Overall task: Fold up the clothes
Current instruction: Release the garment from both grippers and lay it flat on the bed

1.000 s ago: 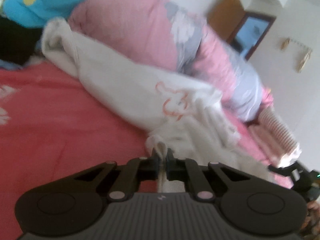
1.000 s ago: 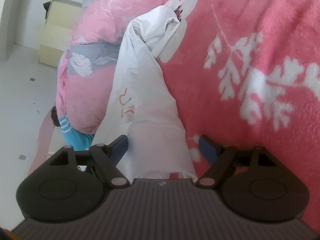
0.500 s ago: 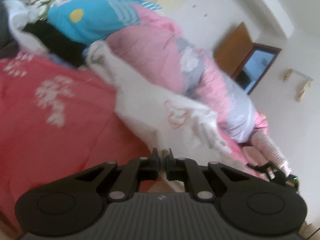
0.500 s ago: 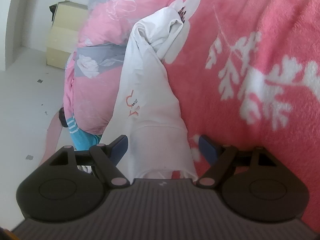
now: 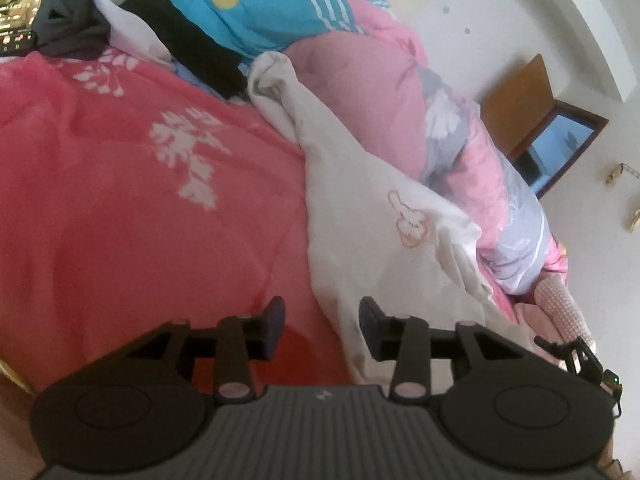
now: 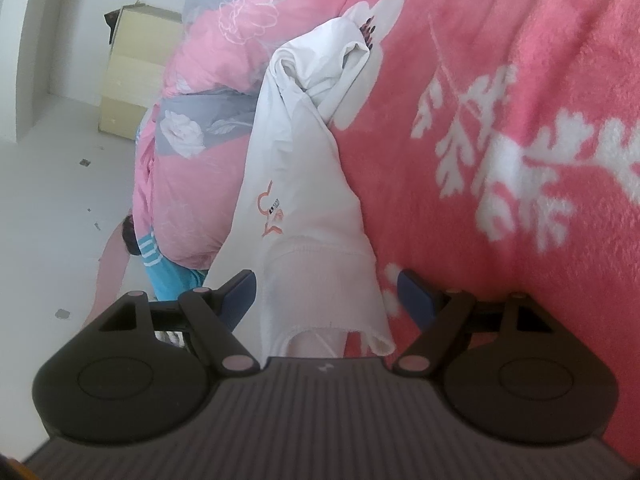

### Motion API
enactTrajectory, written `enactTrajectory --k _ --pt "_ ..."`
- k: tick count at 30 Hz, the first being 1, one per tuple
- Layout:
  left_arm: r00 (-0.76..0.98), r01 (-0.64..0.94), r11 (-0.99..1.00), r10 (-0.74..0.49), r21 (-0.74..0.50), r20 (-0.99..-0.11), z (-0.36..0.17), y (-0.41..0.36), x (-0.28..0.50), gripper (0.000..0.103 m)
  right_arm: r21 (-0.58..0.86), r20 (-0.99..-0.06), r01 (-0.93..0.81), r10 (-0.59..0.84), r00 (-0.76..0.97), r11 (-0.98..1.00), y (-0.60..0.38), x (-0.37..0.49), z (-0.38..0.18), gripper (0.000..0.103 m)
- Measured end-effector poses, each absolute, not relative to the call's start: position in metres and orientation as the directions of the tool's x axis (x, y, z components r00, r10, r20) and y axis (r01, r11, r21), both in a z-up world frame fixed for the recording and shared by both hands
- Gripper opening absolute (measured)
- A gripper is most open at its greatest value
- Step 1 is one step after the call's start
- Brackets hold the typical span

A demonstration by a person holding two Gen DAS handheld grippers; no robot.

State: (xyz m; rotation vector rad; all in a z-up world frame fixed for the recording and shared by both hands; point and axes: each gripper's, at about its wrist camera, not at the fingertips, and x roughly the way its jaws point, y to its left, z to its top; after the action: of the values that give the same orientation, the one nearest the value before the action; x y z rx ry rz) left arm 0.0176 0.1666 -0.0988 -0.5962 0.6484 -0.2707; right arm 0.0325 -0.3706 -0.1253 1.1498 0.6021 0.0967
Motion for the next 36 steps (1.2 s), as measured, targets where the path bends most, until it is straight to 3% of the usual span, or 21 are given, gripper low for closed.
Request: enactTrajectory --k 8,11,12,13,23,29,32,36 --pt "0.734 0.108 0.815 -0.452 -0.569 -0.507 -0.11 0.143 0.046 0.038 0.789 -0.463 0.197 0.352 0.814 0.582 -0.35 0.047 -0.116 0.075" --pt "0.747 0.128 0.833 -0.438 -0.539 -0.5 -0.113 0.139 0.047 0.035 0.716 -0.507 0.173 0.333 0.795 0.677 -0.337 0.052 -0.113 0.047" --pt "0.748 0.13 0.831 -0.44 -0.54 -0.497 -0.114 0.139 0.047 0.035 0.686 -0.522 0.165 0.321 0.79 0.709 -0.333 0.054 -0.111 0.02" --pt "0.75 0.13 0.83 -0.441 -0.543 -0.493 -0.115 0.14 0.047 0.035 0.665 -0.528 0.157 0.31 0.79 0.731 -0.329 0.054 -0.109 0.01" --pt "0.758 0.144 0.82 -0.451 -0.554 -0.471 -0.116 0.143 0.046 0.034 0.545 -0.393 0.122 0.125 0.911 0.829 -0.321 -0.011 -0.048 0.007" --pt "0.757 0.154 0.817 -0.459 -0.556 -0.464 -0.117 0.145 0.047 0.034 0.523 -0.485 0.236 0.059 0.872 0.819 -0.326 -0.025 -0.073 0.01" --pt "0.757 0.159 0.813 -0.465 -0.56 -0.46 -0.118 0.147 0.047 0.034 0.503 -0.572 0.348 0.002 0.82 0.791 -0.333 -0.027 -0.09 0.023" --pt "0.758 0.161 0.814 -0.464 -0.558 -0.458 -0.117 0.146 0.047 0.034 0.449 -0.522 0.376 -0.104 0.847 0.811 -0.335 -0.046 -0.076 0.037"
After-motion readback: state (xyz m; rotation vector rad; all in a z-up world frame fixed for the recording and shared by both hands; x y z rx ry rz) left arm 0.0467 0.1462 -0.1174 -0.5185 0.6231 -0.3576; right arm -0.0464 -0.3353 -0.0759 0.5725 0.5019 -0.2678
